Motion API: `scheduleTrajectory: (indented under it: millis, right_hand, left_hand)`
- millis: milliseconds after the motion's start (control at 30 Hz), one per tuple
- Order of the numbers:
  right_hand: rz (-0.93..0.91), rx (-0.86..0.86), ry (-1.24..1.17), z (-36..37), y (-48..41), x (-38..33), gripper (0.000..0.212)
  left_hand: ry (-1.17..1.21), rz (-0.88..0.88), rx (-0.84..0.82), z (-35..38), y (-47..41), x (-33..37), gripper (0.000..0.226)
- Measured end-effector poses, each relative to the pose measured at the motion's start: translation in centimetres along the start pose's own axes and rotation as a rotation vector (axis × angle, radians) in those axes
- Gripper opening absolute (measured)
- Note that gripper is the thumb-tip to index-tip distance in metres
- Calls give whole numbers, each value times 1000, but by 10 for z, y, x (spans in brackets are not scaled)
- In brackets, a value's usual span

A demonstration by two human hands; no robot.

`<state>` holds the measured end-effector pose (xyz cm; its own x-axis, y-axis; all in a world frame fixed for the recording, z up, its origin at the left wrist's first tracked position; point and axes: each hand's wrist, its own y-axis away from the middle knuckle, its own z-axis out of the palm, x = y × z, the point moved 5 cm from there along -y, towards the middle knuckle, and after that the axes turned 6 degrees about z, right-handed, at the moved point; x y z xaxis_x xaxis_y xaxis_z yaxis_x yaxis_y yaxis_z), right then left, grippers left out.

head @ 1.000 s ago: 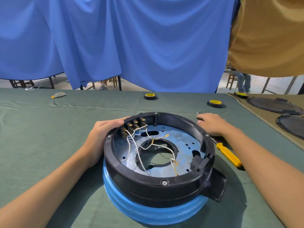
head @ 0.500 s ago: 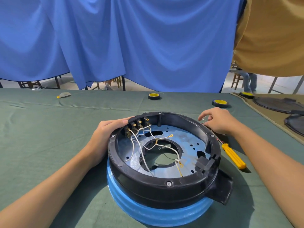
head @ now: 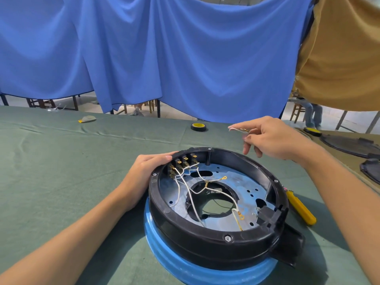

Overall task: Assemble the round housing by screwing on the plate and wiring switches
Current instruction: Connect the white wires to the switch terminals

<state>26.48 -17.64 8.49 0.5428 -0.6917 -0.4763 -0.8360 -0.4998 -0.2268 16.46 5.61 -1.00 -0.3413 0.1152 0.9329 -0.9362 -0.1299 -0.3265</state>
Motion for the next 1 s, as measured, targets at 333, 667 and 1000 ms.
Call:
scheduleTrajectory:
  millis: [333, 667, 1000]
  right_hand:
    - [-113, -126, -91, 20, 12, -33, 40]
    - [-340, -68, 237, 46, 17, -52, 21]
    - [-412, -40, 679, 63, 3, -58, 6]
  left_hand:
    - [15, -4, -9, 1, 0, -1, 28]
    - [20, 10, -16, -2, -4, -6, 29]
    - [27, 18, -26, -1, -5, -7, 29]
